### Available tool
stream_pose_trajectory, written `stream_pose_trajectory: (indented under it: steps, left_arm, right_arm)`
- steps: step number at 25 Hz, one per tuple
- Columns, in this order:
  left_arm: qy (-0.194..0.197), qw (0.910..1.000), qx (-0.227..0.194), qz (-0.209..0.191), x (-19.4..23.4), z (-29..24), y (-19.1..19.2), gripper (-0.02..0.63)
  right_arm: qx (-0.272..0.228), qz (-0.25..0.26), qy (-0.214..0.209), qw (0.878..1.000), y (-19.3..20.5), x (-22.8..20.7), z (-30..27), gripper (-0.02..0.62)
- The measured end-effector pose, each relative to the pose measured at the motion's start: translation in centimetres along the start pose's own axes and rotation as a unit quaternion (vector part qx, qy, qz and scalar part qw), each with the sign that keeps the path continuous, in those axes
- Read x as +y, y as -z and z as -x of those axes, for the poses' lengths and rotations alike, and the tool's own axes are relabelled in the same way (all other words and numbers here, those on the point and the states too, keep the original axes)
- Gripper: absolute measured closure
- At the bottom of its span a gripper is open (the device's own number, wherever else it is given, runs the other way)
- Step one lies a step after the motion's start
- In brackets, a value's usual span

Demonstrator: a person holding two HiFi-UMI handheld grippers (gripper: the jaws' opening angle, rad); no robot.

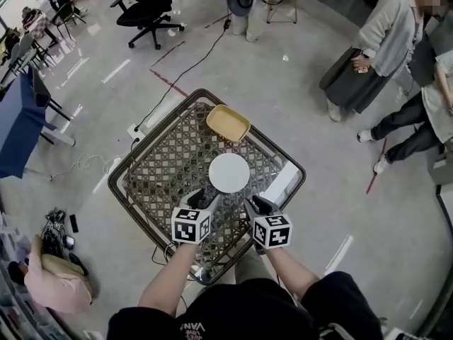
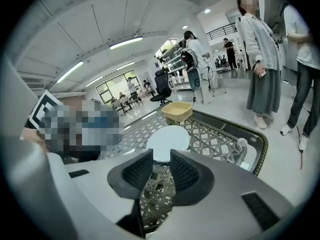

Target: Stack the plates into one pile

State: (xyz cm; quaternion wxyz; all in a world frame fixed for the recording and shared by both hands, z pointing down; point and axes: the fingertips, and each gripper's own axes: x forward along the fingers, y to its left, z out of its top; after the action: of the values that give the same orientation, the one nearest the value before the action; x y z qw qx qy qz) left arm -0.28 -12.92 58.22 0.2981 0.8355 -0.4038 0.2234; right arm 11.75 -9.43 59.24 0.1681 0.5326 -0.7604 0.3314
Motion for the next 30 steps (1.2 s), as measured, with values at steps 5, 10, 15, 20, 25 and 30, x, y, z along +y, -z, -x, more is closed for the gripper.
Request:
stream_pose_trajectory:
  steps: [5,10,15,20,25,30]
  left_arm:
    - [0.002,0.9991,-0.033,-0.027,-1.5,3.8,0.9,0.470]
    - [0.004,0.9974,-0.057,-0.043,-3.3,8.5,2.8,0.550]
    - [0.014,0.9959,-0.065,-0.062,-5.1,11.9,4.9,0.569]
    - [0.034,0.9934,-0.083,-0.072,-6.9,16.0,6.8,0.578]
    - [0.039,0.9919,-0.099,-0.069,-8.0,19.2,9.0,0.584]
    - [0.049,0.9912,-0.102,-0.069,-8.9,22.0,11.1,0.584]
  right_arm:
    - [-0.027,0.004,0.004,1.000,1.1,1.9,2.6,0.519]
    - [-0.053,0.004,0.009,0.999,2.6,4.1,6.6,0.560]
    - [-0.076,0.008,0.018,0.997,3.7,5.6,9.9,0.589]
    - [-0.089,0.014,0.013,0.996,5.4,8.3,13.2,0.594]
    - [-0.091,0.024,0.002,0.996,7.7,10.6,15.7,0.594]
    - [-0.088,0.027,0.000,0.996,10.0,12.2,17.9,0.594]
